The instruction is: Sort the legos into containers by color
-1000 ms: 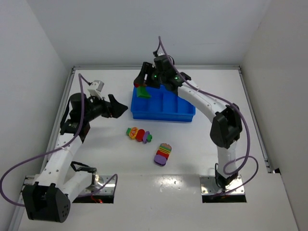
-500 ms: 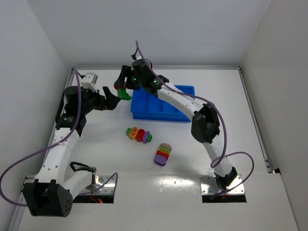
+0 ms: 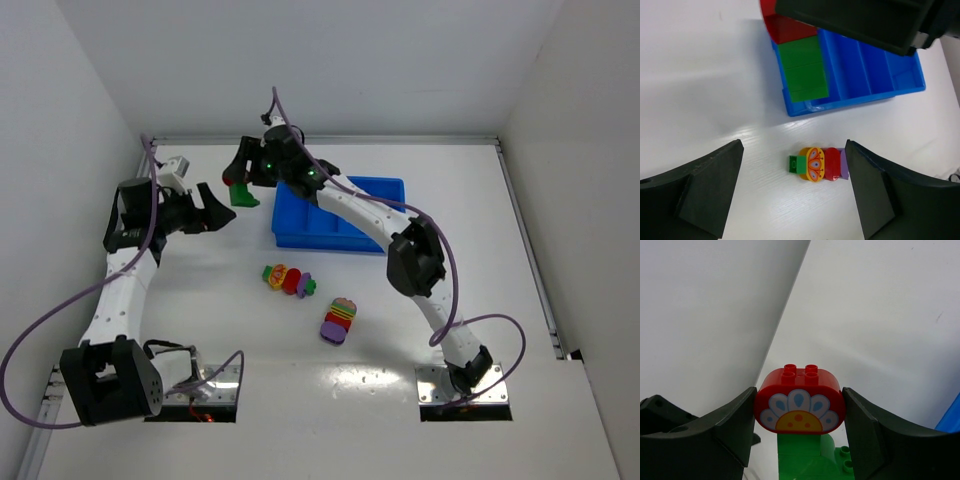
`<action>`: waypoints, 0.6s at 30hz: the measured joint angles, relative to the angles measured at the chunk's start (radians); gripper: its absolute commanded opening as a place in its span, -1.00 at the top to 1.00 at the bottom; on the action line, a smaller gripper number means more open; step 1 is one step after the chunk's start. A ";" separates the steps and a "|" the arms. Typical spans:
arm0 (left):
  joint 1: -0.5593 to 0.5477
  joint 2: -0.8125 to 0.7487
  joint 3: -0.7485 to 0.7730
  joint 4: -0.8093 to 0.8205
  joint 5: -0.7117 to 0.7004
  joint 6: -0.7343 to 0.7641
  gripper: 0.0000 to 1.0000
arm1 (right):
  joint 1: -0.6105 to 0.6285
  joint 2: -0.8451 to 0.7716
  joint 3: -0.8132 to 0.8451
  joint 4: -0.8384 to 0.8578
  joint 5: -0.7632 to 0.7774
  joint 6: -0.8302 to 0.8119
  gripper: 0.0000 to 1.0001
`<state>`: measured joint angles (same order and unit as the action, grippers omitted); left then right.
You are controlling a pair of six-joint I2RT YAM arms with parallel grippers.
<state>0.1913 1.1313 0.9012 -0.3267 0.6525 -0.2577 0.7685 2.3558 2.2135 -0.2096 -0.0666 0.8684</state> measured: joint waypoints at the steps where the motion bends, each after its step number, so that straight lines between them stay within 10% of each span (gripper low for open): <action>1: 0.001 0.001 0.001 0.000 0.016 0.004 -0.66 | 0.000 0.000 0.000 0.000 -0.003 0.001 1.00; 18: 0.019 0.034 0.001 0.050 0.109 0.002 -0.76 | 0.006 0.026 0.009 0.045 -0.042 0.034 1.00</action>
<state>0.2104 1.1652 0.9024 -0.2764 0.7616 -0.2562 0.7750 2.3817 2.2223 -0.1650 -0.1085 0.9020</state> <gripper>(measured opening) 0.880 0.644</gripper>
